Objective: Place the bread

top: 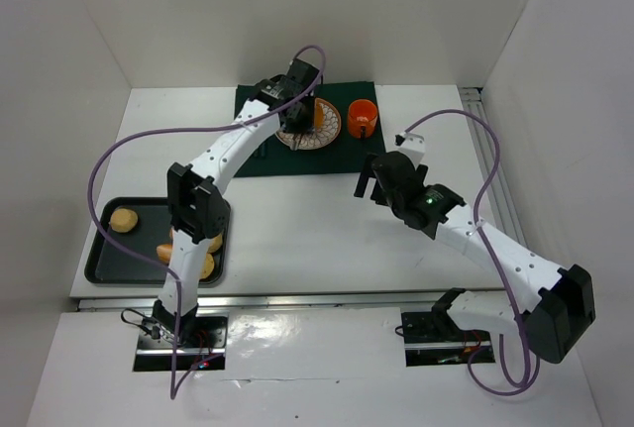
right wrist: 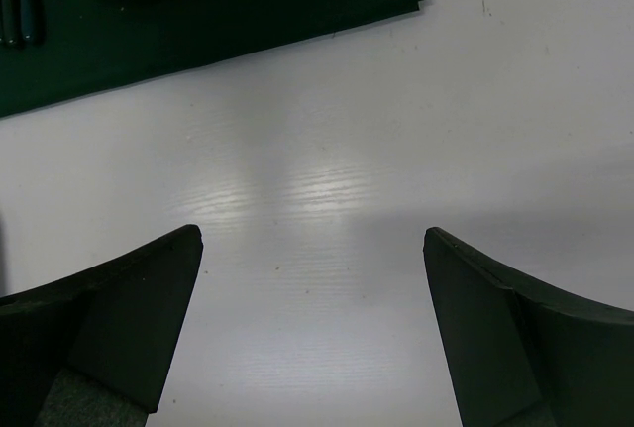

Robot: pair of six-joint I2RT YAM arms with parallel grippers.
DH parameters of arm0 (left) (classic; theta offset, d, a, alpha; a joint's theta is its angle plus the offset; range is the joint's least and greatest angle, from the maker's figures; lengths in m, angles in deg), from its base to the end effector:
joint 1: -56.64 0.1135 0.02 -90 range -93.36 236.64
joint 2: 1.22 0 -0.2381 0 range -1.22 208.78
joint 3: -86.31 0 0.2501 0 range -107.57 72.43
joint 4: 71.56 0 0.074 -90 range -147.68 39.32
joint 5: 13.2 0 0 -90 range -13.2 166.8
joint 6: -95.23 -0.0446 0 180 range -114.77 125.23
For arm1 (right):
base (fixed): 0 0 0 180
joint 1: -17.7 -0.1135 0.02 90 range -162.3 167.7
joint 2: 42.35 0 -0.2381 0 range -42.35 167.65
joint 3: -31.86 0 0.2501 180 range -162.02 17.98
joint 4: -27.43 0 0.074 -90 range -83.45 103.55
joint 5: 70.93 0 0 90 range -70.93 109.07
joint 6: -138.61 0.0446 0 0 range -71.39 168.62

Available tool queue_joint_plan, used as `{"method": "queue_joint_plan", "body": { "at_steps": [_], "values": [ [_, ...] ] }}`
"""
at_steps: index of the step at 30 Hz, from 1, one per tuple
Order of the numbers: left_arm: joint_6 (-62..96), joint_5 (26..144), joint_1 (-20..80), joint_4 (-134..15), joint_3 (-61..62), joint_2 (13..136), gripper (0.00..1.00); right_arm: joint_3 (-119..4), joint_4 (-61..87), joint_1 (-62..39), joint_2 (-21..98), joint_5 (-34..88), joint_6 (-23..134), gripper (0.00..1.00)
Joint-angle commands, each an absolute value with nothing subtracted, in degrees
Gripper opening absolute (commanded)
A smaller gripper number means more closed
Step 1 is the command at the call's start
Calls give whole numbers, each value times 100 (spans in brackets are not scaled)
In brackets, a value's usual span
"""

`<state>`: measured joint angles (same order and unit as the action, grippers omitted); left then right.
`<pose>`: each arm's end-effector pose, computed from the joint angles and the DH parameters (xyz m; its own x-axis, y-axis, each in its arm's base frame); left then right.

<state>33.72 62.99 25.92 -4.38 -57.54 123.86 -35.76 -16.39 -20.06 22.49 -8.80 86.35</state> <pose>0.4108 -0.2317 0.3011 -0.7368 -0.1010 -0.6686 0.0096 0.9871 -0.1597 0.2137 0.1391 0.2667 -0.5712 0.2420 -0.7843 0.1101 0.9695 0.2189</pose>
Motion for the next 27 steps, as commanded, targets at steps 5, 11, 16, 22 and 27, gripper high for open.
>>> {"method": "queue_joint_plan", "body": {
  "at_steps": [5, 11, 16, 22, 27],
  "values": [
    [3160, 6441, 2579, -503, -6108, 12351, 45, -3643, -1713, -2054, 2340, -1028, 8755, 100],
    [3134, 6185, 2360, -838, -5888, 12007, 51, -3704, -1818, -2054, 2392, -1090, 8843, 100],
    [3081, 6308, 2360, -838, -5958, 11832, 63, -3704, -1766, -2054, 2392, -1037, 8843, 100],
    [3203, 6413, 2360, -838, -5905, 11454, 56, -3704, -1765, -2054, 2392, -1037, 8791, 100],
    [3414, 5975, 2447, -443, -5413, 10645, 54, -3757, -1695, -2054, 2392, -1037, 8738, 100]
  ]
}}
